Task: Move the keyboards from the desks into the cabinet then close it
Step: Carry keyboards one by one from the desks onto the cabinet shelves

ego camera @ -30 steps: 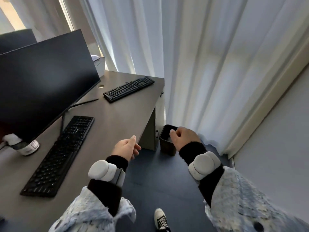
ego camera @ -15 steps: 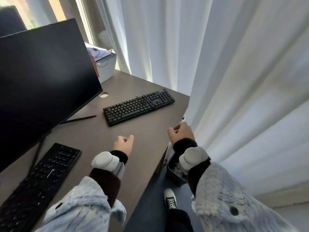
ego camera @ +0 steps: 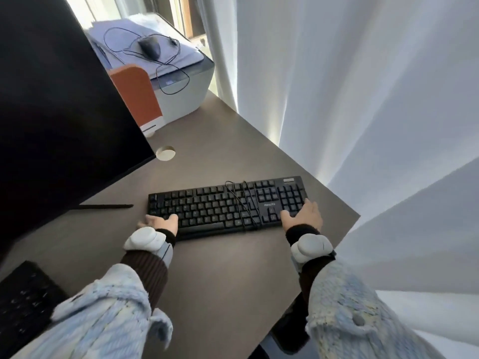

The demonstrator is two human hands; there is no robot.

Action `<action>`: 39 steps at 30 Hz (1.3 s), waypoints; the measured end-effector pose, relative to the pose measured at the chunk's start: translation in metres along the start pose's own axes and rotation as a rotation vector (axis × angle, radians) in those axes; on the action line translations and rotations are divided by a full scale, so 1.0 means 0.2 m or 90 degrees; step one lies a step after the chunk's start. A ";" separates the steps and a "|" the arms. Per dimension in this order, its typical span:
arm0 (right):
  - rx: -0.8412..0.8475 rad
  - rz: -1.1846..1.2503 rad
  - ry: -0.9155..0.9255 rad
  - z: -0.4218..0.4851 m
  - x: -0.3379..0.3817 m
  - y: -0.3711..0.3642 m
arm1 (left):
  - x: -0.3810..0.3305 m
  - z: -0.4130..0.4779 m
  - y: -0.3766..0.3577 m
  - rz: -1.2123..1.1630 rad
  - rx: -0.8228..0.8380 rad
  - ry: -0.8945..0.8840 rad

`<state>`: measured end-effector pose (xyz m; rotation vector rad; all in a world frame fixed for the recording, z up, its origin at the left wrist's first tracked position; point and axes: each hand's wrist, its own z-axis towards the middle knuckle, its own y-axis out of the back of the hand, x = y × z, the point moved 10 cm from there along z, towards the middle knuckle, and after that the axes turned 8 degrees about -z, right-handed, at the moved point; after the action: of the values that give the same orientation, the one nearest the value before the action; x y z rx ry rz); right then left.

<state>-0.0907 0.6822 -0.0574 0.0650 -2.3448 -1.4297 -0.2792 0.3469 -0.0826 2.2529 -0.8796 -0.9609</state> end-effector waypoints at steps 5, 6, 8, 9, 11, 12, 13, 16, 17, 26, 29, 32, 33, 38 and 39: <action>0.040 -0.024 -0.048 0.23 -0.02 -0.10 | 0.03 0.18 0.05 0.001 -0.065 0.042; 0.038 -0.023 -0.066 0.25 -0.03 -0.11 | 0.02 0.20 0.06 -0.017 -0.066 0.038; 0.026 -0.033 -0.101 0.27 -0.04 -0.10 | 0.01 0.22 0.06 -0.046 -0.056 0.033; 0.018 -0.034 -0.115 0.27 -0.04 -0.09 | 0.01 0.21 0.06 -0.047 -0.047 0.040; -0.003 -0.033 -0.122 0.25 -0.01 -0.07 | 0.06 0.19 0.11 -0.079 -0.057 0.069; -0.024 -0.026 -0.122 0.24 -0.01 -0.04 | 0.07 0.17 0.13 -0.108 -0.074 0.068; -0.039 -0.007 -0.107 0.21 0.02 -0.02 | 0.09 0.15 0.18 -0.140 -0.101 0.062; -0.101 0.052 -0.046 0.05 0.18 0.05 | 0.21 0.05 0.41 -0.239 -0.201 0.023; -0.121 0.068 -0.038 0.03 0.20 0.09 | 0.24 0.03 0.44 -0.261 -0.214 0.020; -0.014 0.099 0.265 -0.81 0.96 -0.29 | 1.26 -0.16 1.21 -0.415 -0.370 0.185; 0.073 0.094 0.329 -1.25 1.18 -0.65 | 1.79 -0.20 1.53 -0.439 -0.418 0.266; 0.141 0.085 0.338 -1.52 1.29 -0.95 | 2.14 -0.17 1.71 -0.453 -0.425 0.309; 0.160 0.077 0.338 -1.57 1.33 -1.04 | 2.23 -0.14 1.75 -0.459 -0.418 0.318; 0.223 -0.029 0.325 -1.73 1.41 -1.38 | 2.53 0.04 1.81 -0.505 -0.373 0.336; 0.227 -0.071 0.326 -1.75 1.40 -1.43 | 2.59 0.07 1.81 -0.512 -0.363 0.341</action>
<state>-0.2727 0.1822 -0.0785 0.5934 -2.1457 -0.8833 -0.1425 -0.2702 -0.0638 2.1497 0.5228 -0.7070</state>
